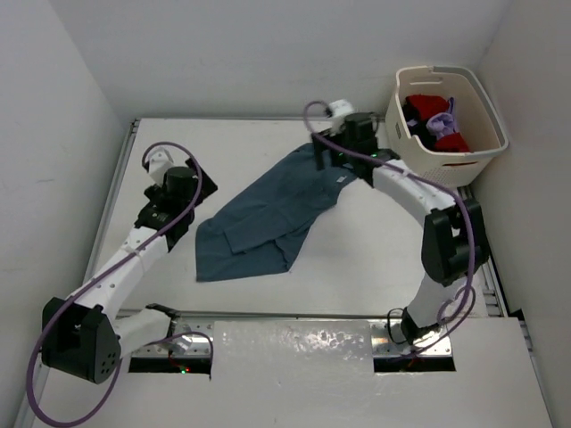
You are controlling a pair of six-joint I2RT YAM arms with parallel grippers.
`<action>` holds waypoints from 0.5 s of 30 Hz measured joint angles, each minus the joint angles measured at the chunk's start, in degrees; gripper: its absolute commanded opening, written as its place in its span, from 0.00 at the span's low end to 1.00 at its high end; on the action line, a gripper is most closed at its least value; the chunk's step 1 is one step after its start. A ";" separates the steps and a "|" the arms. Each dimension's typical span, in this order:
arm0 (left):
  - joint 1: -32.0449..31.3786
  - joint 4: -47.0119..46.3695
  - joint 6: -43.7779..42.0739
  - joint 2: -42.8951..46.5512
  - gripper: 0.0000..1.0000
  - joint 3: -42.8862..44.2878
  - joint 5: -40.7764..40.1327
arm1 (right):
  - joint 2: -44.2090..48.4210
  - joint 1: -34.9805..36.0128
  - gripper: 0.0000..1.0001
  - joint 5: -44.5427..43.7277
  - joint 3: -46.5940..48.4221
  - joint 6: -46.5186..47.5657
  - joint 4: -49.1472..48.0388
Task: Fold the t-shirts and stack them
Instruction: Flatten out the tshirt
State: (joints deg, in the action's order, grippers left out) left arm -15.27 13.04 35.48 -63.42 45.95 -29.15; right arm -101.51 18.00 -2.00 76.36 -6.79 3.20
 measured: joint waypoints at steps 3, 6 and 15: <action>0.00 4.85 4.48 2.93 1.00 -5.18 0.70 | 1.55 10.45 0.99 3.39 -0.02 7.28 4.63; 0.00 8.92 9.84 9.20 1.00 -13.46 3.10 | 1.14 20.92 0.99 4.61 -1.20 16.02 6.80; 0.00 11.98 19.80 25.00 0.94 -30.69 11.96 | -6.86 31.89 0.94 16.31 -5.16 20.39 1.62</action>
State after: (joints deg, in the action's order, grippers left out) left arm -15.27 25.02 55.29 -38.41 15.27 -17.19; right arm -108.38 49.89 14.31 71.20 13.61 4.82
